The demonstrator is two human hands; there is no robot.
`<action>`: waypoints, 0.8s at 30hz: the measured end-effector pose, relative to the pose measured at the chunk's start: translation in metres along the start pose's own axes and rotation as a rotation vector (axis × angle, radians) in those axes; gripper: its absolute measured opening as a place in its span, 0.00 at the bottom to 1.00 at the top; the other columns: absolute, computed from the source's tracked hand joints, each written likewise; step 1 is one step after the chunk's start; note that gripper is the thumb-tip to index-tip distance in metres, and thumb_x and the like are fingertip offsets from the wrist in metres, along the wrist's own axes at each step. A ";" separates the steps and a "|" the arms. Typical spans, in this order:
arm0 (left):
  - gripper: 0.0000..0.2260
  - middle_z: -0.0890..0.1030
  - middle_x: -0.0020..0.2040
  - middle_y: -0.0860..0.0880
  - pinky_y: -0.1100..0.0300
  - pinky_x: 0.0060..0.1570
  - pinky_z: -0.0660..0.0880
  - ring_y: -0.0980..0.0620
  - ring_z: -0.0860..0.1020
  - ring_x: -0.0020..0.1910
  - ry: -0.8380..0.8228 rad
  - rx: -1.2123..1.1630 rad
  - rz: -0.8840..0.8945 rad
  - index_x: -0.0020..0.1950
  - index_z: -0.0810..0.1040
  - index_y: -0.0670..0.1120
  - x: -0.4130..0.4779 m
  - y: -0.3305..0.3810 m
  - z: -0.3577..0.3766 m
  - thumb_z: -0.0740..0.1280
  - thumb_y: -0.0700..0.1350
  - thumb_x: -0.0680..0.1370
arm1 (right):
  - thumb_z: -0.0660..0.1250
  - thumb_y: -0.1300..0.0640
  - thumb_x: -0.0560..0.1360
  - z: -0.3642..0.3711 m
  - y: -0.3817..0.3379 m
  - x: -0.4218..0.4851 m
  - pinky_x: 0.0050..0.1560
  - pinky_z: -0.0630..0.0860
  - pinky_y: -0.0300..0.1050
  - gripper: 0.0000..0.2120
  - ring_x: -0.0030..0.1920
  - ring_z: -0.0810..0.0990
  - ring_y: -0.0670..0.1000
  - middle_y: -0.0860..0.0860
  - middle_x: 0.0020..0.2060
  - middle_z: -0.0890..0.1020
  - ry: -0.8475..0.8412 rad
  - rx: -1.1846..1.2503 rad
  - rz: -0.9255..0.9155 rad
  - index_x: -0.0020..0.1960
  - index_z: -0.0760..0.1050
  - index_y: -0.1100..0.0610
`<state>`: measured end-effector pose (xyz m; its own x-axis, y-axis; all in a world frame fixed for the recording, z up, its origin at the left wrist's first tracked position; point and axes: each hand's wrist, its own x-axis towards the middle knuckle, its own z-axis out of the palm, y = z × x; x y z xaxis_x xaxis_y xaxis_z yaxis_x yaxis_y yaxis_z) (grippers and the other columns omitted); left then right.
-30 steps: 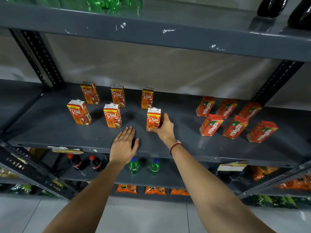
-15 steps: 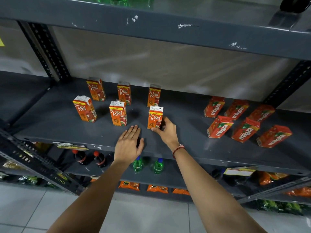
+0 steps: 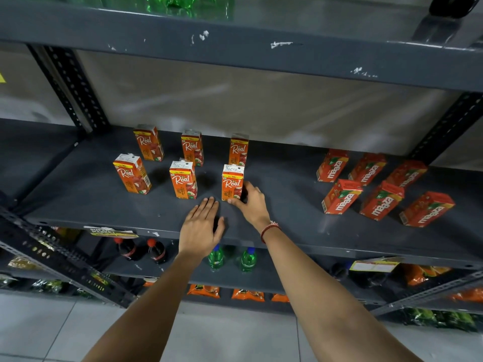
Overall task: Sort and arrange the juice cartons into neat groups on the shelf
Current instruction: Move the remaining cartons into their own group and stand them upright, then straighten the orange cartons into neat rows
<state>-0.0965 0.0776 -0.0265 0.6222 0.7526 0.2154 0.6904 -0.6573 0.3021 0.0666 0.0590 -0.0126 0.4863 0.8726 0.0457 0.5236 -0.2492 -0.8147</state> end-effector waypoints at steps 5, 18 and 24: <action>0.28 0.73 0.67 0.40 0.49 0.67 0.64 0.44 0.69 0.68 0.021 -0.009 0.011 0.67 0.70 0.39 -0.001 0.000 0.000 0.48 0.55 0.77 | 0.75 0.56 0.67 -0.005 -0.002 -0.004 0.60 0.73 0.50 0.26 0.60 0.76 0.55 0.58 0.57 0.79 0.001 0.073 0.018 0.61 0.71 0.59; 0.18 0.74 0.66 0.42 0.47 0.62 0.68 0.43 0.72 0.65 0.185 -0.367 0.058 0.65 0.71 0.41 -0.004 0.134 0.037 0.63 0.45 0.77 | 0.71 0.61 0.71 -0.137 0.096 -0.102 0.47 0.78 0.51 0.05 0.42 0.79 0.57 0.57 0.42 0.80 0.766 0.138 0.132 0.45 0.76 0.58; 0.25 0.75 0.64 0.39 0.48 0.62 0.71 0.41 0.75 0.61 0.034 -0.616 -0.052 0.70 0.65 0.39 0.022 0.252 0.063 0.67 0.45 0.75 | 0.74 0.56 0.69 -0.199 0.133 -0.099 0.59 0.66 0.48 0.28 0.59 0.71 0.63 0.64 0.57 0.73 0.879 0.004 0.380 0.62 0.68 0.67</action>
<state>0.1144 -0.0734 -0.0045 0.5742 0.7907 0.2123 0.3733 -0.4837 0.7916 0.2275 -0.1447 -0.0101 0.9753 0.1061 0.1937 0.2209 -0.4477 -0.8665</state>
